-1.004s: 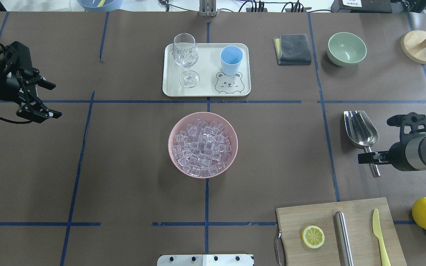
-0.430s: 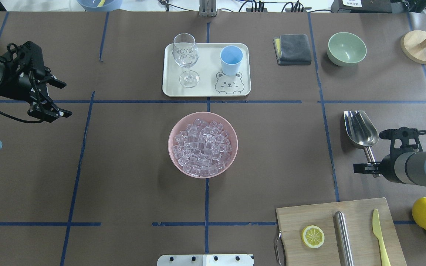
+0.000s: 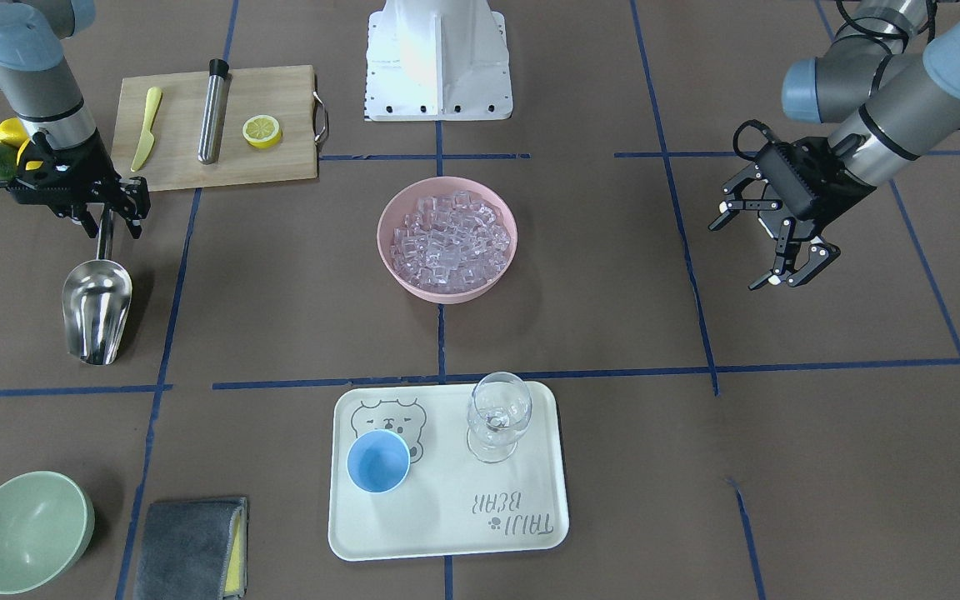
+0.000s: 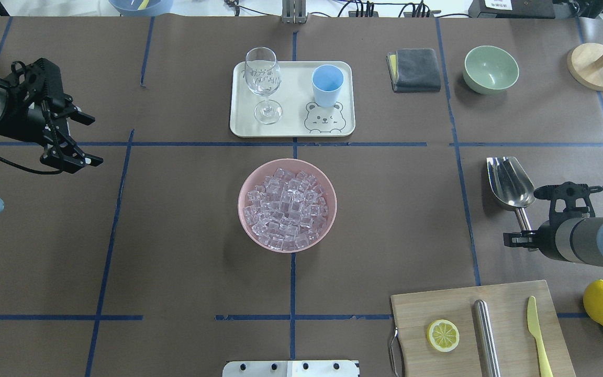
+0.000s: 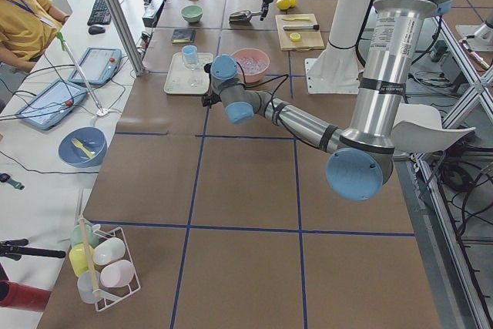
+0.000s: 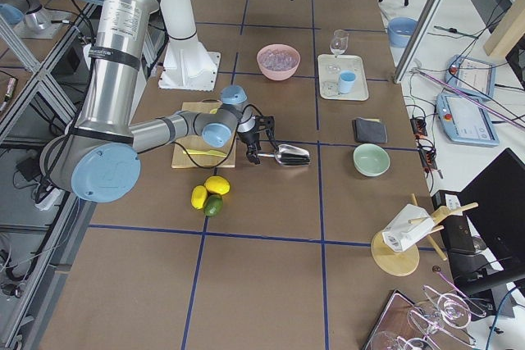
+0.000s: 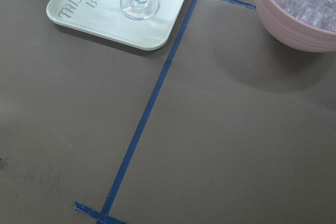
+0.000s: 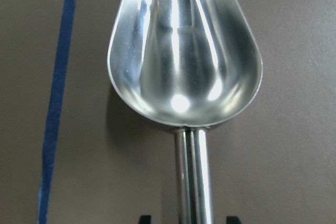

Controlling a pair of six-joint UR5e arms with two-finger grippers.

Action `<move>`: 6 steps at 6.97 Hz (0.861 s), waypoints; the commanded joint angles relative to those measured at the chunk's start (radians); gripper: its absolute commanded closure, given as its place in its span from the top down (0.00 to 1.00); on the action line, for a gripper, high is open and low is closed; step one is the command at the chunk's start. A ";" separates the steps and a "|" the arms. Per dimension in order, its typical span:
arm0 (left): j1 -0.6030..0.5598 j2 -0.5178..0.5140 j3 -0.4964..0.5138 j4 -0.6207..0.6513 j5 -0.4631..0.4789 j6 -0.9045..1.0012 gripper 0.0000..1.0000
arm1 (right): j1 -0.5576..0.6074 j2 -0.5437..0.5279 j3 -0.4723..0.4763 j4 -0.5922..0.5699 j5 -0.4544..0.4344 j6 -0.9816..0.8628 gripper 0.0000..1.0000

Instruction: Put ice in cup with scoop

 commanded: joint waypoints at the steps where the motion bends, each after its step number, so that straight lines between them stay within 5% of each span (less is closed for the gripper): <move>1: 0.002 -0.002 0.007 0.000 0.002 0.002 1.00 | 0.001 -0.007 -0.001 0.030 -0.003 -0.006 0.00; 6: 0.282 -0.143 0.066 0.000 0.213 0.000 1.00 | 0.008 -0.024 0.144 0.067 0.048 -0.081 0.00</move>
